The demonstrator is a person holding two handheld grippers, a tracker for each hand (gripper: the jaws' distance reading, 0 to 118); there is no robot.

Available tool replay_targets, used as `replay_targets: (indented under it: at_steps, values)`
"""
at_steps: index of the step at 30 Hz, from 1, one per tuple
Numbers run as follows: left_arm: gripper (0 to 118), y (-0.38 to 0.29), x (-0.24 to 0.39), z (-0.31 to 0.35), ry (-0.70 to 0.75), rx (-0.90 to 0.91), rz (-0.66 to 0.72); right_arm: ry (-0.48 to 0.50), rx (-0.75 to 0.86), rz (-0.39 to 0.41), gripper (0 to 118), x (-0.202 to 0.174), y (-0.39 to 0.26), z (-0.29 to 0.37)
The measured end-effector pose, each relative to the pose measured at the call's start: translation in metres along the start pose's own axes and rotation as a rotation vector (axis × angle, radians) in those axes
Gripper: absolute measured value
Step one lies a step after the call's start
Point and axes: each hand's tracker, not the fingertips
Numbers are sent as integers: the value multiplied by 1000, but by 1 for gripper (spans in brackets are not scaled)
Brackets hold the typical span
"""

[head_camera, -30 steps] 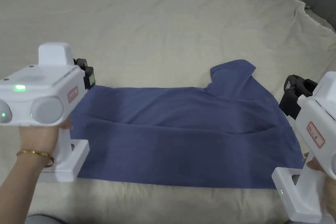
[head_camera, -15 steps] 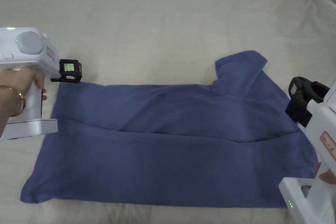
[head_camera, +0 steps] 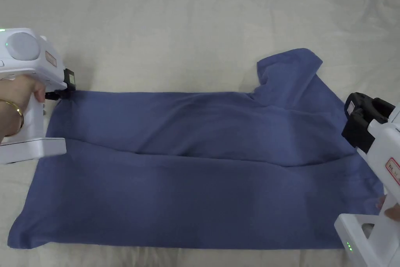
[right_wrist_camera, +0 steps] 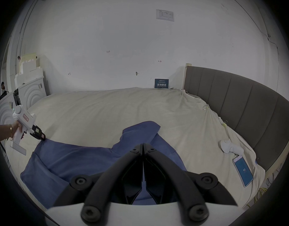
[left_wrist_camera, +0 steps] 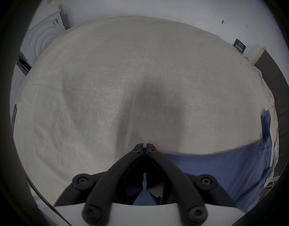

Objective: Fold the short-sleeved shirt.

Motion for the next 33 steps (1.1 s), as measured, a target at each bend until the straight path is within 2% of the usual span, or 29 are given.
replay_targets:
  at_steps: [8,11,12,14,15,17,21,25,26,28,30,31,33]
  values:
    - [0,-15,-4,60,-56,259,-16,18,-41,13,0,16,42,-24]
    - [0,-22,-5,79,-84,292,-15,22,-177,82,2,24,65,-57]
    - [0,-24,-6,84,-93,300,-9,33,-198,81,24,27,70,-69]
    - [0,-27,-5,90,-106,311,7,18,-291,69,93,35,81,-99]
    - [0,-28,-6,92,-113,313,18,37,-366,44,111,40,84,-117]
    - [0,-30,-6,94,-119,313,32,14,-437,21,111,45,84,-145]
    - [0,-36,2,101,-117,305,43,-50,-609,49,111,55,70,-200]
    - [0,-38,5,103,-115,300,55,-149,-731,14,110,72,41,-237]
    - [0,-36,5,103,-116,297,57,-168,-748,-3,107,76,34,-242]
    - [0,-37,8,104,-113,293,59,-187,-761,-38,91,81,24,-252]
    - [0,-33,6,100,-111,289,58,-204,-755,-60,69,86,15,-258]
    - [0,-33,7,100,-110,288,56,-206,-751,-72,61,88,12,-260]
    - [0,-33,10,101,-107,283,55,-189,-744,-119,54,88,9,-259]
